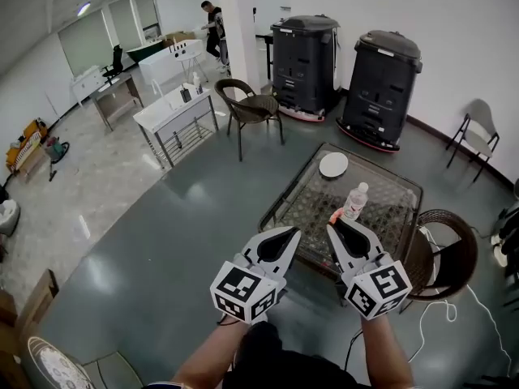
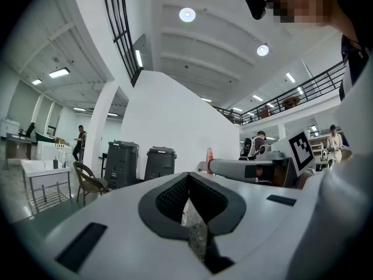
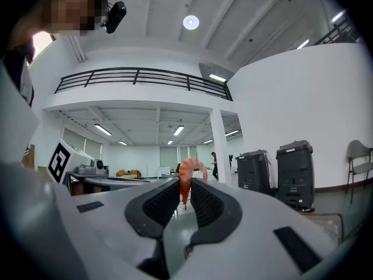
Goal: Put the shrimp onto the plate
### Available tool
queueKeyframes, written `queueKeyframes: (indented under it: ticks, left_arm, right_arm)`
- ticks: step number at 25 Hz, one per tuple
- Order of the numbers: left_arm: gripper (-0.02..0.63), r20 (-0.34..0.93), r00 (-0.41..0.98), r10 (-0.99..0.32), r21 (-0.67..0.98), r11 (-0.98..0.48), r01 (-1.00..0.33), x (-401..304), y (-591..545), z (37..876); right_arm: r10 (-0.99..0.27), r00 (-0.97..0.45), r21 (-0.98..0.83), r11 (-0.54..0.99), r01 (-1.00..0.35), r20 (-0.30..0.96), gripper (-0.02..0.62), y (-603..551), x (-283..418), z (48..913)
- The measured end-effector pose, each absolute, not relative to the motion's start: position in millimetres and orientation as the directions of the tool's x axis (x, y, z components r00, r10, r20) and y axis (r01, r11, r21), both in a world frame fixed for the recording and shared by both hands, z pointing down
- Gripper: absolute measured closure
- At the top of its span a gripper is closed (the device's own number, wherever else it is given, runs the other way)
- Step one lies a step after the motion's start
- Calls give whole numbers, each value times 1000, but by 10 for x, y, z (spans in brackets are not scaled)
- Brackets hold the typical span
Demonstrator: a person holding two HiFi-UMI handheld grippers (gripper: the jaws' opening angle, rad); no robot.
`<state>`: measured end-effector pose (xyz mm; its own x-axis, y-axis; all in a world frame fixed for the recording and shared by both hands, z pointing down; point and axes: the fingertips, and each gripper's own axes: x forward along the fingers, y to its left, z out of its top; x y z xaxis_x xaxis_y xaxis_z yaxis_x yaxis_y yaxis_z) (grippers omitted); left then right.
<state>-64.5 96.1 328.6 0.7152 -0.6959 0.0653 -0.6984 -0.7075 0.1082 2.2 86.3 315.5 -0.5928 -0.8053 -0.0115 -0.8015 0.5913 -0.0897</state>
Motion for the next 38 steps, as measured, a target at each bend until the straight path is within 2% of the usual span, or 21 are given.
queueKeyframes:
  ticks: [9,16,30,38]
  left_arm:
    - [597,79,804,-589,124,-795,-594,-1105,61,3300]
    - [597,101,836,-539,161,-821,-548,-1179,-433,3454]
    - [597,200,865,-460,139,-861,-490,-626,-1570,3931]
    - [597,263,865,-428,128,-873,-471,-221,-2240,4277]
  right_arm:
    - [-881,-471,-100,465,-879,41,534,37,-438,3214]
    - [-915,-394,-114,384,-916,81,534,-384,-428,3355]
    - [-959,-256,-164,235,-958,122,534,-1664,156,3767]
    - [-955,-181,-230,126,-965,234,534,-2513,532,4428]
